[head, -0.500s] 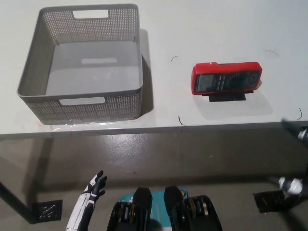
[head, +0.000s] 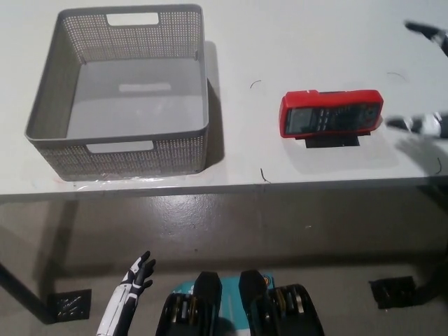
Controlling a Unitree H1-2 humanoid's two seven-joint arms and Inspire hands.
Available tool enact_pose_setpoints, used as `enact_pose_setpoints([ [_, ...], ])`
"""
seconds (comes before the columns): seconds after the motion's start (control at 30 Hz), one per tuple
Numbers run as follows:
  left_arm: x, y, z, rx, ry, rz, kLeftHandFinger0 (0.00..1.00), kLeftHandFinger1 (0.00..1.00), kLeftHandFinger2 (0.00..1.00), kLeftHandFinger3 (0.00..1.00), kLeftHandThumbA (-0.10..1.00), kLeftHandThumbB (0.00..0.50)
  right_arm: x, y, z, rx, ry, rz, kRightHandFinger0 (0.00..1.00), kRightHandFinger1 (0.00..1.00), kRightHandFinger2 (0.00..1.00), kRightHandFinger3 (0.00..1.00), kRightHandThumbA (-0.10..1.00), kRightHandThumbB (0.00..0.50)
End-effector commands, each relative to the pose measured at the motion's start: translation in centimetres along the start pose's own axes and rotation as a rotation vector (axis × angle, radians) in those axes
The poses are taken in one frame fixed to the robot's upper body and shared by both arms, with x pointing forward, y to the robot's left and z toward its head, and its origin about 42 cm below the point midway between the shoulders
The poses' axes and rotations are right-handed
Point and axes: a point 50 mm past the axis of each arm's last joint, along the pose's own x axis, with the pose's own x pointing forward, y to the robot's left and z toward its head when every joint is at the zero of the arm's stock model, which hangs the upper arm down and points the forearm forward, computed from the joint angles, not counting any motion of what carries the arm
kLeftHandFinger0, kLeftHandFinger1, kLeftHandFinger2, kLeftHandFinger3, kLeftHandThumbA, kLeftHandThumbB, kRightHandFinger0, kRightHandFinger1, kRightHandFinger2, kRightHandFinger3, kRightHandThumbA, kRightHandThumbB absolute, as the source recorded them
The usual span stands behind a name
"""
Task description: Use the right hand to pick up a multimeter on the right side and put it into a container on the left side
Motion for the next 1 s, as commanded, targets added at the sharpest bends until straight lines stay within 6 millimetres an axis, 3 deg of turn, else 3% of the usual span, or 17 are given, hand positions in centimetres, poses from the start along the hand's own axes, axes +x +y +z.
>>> enact_pose_setpoints([
  [0.0,0.0,0.2,1.0,0.013,-0.099,-0.002,1.00,1.00,1.00,1.00,1.00,0.391,10.8,-9.5,2.0,-0.240,0.250,0.143,1.00,1.00,1.00,1.00,1.00,0.500],
  [0.27,0.2,0.0,1.2,0.006,-0.096,-0.007,1.00,1.00,1.00,1.00,1.00,0.390,18.8,-9.1,3.3,-0.291,0.351,0.245,1.00,1.00,1.00,1.00,1.00,0.500],
  [0.43,0.1,-0.2,1.1,0.012,-0.099,-0.004,1.00,1.00,1.00,1.00,1.00,0.379,22.5,-7.7,4.2,-0.244,0.474,0.303,1.00,1.00,1.00,1.00,0.99,0.500],
  [0.57,0.0,-0.3,1.1,0.010,-0.095,-0.004,1.00,1.00,1.00,1.00,1.00,0.380,24.0,-6.5,4.4,-0.251,0.513,0.354,1.00,1.00,1.00,1.00,1.00,0.500],
  [0.67,-0.1,-0.3,1.0,-0.006,-0.092,-0.007,1.00,1.00,1.00,1.00,1.00,0.388,25.1,-4.9,4.6,-0.272,0.562,0.378,1.00,1.00,1.00,1.00,0.92,0.500],
  [0.77,-0.1,-0.3,1.0,-0.008,-0.094,-0.010,1.00,1.00,1.00,1.00,1.00,0.386,25.6,-3.9,4.7,-0.308,0.584,0.395,1.00,1.00,1.00,1.00,0.93,0.500],
  [0.87,-0.1,-0.2,1.0,-0.005,-0.097,-0.013,1.00,1.00,1.00,1.00,1.00,0.391,26.0,-2.2,4.6,-0.288,0.617,0.408,1.00,1.00,1.00,1.00,0.85,0.500],
  [0.93,-0.1,-0.2,1.0,-0.010,-0.098,-0.014,1.00,1.00,1.00,1.00,1.00,0.399,26.0,-1.9,4.6,-0.298,0.619,0.418,1.00,1.00,1.00,1.00,0.86,0.500],
  [0.97,-0.2,-0.3,1.1,-0.012,-0.097,-0.013,1.00,1.00,1.00,1.00,1.00,0.402,26.1,-0.5,4.5,-0.298,0.629,0.458,1.00,1.00,1.00,1.00,0.83,0.500],
])
